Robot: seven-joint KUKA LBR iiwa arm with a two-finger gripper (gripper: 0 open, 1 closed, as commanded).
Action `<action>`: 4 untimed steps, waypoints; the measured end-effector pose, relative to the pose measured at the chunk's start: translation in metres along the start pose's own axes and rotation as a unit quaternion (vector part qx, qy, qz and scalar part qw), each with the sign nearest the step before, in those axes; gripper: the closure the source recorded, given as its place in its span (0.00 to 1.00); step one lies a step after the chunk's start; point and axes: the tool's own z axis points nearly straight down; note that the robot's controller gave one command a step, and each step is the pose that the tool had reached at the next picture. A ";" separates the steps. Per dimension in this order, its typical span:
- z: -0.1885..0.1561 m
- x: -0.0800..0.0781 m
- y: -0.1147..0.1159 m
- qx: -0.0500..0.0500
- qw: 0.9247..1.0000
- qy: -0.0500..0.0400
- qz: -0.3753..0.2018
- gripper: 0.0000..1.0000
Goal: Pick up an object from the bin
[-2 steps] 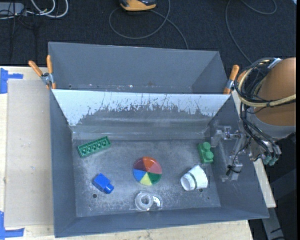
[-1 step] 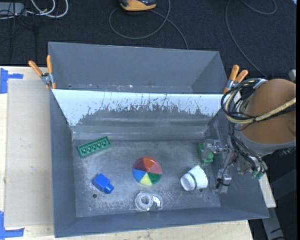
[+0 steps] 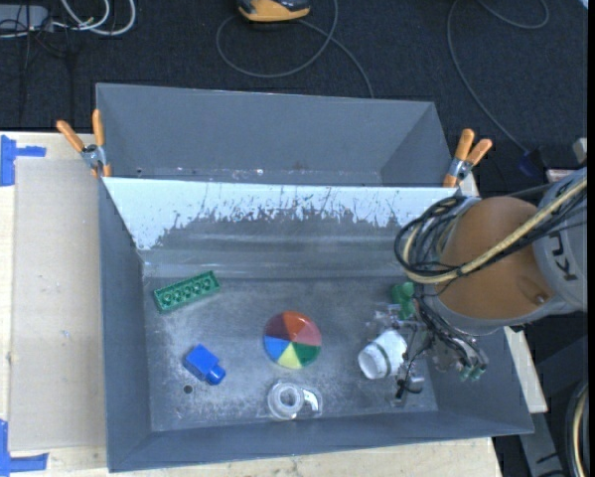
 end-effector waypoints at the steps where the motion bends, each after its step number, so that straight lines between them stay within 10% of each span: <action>1: 0.053 0.003 -0.026 -0.001 0.993 0.001 -0.115 1.00; 2: 0.053 0.003 -0.026 -0.001 0.993 0.001 -0.115 1.00; 4: -0.064 -0.012 -0.034 -0.002 0.992 0.002 -0.129 1.00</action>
Offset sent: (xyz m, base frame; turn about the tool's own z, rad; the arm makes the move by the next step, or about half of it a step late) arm 0.0000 0.0000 0.0000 0.0000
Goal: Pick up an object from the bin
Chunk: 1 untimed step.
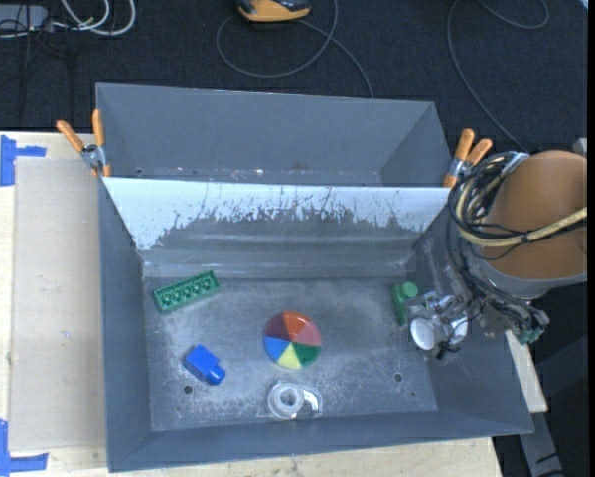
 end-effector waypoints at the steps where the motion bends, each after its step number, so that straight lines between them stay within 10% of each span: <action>1: -0.075 0.001 -0.001 -0.001 1.000 0.001 0.013 1.00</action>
Offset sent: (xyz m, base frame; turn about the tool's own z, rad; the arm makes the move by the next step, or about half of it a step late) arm 0.0208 -0.0207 -0.1167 0.0961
